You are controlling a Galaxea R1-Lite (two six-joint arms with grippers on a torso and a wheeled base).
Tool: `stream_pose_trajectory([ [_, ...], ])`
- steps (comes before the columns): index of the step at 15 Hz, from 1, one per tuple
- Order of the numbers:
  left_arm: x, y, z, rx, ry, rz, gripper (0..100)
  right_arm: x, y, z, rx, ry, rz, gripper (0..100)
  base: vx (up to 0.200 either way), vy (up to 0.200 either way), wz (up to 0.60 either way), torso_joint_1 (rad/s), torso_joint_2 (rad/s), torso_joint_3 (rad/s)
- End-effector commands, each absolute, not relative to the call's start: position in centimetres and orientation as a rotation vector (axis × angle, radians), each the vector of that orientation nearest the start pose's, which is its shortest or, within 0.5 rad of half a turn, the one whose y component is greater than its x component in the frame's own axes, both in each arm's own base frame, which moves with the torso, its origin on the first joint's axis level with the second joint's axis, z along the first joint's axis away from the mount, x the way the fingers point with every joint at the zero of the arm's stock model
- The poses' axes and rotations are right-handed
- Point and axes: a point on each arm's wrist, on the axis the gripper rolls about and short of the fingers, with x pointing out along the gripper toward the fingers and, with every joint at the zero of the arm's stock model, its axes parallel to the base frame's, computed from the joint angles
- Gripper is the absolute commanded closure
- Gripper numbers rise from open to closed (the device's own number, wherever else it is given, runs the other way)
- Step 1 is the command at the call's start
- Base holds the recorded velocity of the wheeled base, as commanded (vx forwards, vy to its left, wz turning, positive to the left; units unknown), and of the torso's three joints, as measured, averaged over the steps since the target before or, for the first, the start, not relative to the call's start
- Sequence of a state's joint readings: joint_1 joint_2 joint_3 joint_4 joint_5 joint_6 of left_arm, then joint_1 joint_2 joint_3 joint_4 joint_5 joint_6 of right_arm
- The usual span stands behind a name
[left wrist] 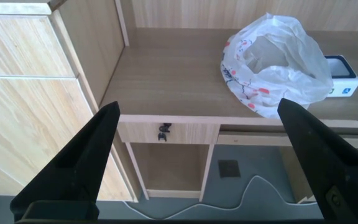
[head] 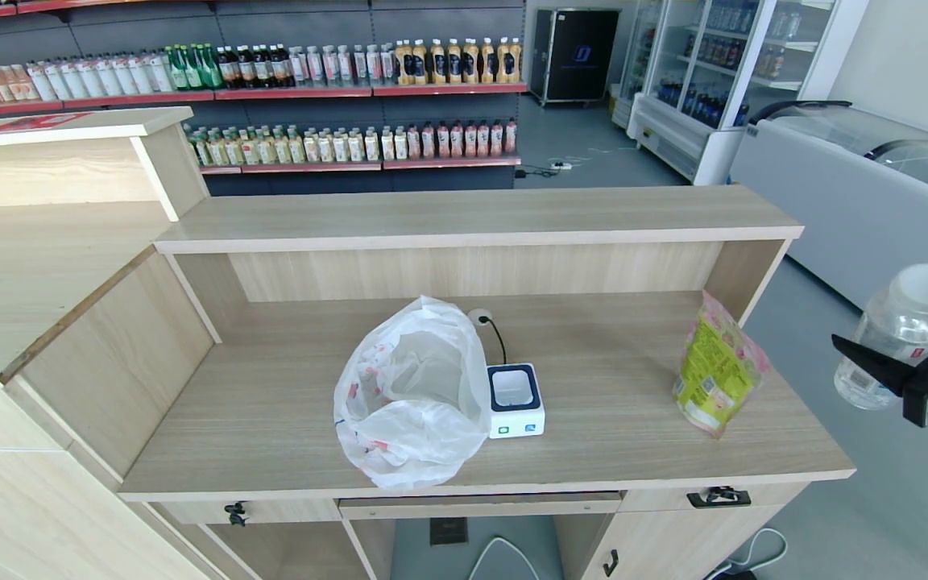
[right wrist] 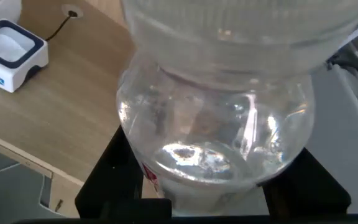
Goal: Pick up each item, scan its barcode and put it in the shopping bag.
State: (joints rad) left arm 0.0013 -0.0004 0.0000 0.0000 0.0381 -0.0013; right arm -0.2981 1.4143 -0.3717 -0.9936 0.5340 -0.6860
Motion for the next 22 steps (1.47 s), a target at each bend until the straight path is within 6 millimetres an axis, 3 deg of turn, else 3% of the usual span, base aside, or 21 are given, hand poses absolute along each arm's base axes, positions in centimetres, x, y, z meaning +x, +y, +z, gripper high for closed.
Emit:
stream_pose_trajectory([
  [1,-2.3,0.1,7.5,-0.002,0.000,0.040,0,20.1,-5.2,17.7,-0.684,-0.030,0.233,100,0.000,0.000,0.60,0.002,0.00,0.002],
  [8,-2.3,0.1,7.5,-0.002,0.000,0.040,0,20.4,-5.1,17.9,-0.769,-0.047,0.236,100,0.000,0.000,0.51,0.005,0.00,0.003],
  [12,-2.3,0.1,7.5,-0.002,0.000,0.041,0,22.8,-3.8,16.5,-0.829,-0.074,0.329,100,0.000,0.000,0.00,0.000,0.00,0.000],
  [16,-2.3,0.1,7.5,-0.002,0.000,0.040,0,26.4,-2.5,14.2,-0.857,-0.103,0.414,100,0.000,0.000,0.00,0.000,0.00,0.000],
  [22,-2.3,0.1,7.5,-0.002,0.000,0.041,0,29.4,-2.6,10.8,-0.976,-0.210,0.571,100,0.000,0.000,0.00,0.000,0.00,0.000],
])
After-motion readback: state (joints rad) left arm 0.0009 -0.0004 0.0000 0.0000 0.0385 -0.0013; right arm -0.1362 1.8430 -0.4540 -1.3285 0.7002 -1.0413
